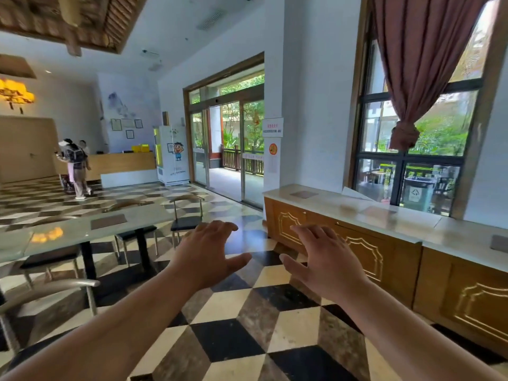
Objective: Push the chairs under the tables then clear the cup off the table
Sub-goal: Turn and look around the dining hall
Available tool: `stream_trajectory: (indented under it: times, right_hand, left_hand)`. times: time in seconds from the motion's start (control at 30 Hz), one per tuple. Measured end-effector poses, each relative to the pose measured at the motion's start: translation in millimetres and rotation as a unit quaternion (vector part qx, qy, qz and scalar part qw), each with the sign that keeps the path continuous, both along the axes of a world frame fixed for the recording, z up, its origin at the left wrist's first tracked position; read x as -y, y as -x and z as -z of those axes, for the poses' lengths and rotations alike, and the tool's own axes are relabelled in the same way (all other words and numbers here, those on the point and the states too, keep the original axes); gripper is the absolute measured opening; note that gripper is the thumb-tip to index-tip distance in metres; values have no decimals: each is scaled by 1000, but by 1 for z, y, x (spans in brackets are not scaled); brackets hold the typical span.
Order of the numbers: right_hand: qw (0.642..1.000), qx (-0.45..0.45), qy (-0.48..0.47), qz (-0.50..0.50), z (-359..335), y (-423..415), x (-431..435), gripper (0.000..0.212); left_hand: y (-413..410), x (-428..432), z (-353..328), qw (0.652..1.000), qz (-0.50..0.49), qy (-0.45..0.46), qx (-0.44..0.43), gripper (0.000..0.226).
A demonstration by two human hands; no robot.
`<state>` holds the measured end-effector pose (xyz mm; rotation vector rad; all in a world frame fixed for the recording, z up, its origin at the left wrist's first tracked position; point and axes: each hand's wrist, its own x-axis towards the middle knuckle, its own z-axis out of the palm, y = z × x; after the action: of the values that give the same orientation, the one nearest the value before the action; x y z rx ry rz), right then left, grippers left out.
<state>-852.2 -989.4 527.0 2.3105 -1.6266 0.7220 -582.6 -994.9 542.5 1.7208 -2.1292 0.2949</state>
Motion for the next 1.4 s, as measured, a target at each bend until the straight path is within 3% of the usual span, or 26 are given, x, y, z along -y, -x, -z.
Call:
stream_trajectory:
  times: [0.23, 0.47, 0.6, 0.73, 0.9, 1.1, 1.4]
  right_hand:
    - [998, -34, -6, 49, 4, 33, 122, 75]
    - [991, -61, -12, 120, -38, 68, 258, 77]
    - [989, -52, -21, 140, -45, 85, 332, 78]
    - [987, -57, -51, 144, -20, 94, 424, 63]
    - [992, -73, -54, 86, 14, 83, 561, 48]
    - [995, -43, -70, -62, 22, 33, 730, 63]
    - [957, -27, -79, -276, 19, -140, 919, 65]
  left_hand:
    - [35, 146, 14, 999, 31, -9, -19, 84]
    - [71, 313, -6, 997, 62, -24, -40, 96]
    - [94, 399, -13, 995, 87, -28, -36, 85]
    - [110, 463, 2, 993, 104, -56, -19, 76]
    - [89, 570, 27, 997, 45, -58, 5, 68]
    - [37, 685, 28, 994, -84, -66, -13, 77]
    - [-93, 788, 26, 964, -257, -65, -8, 71]
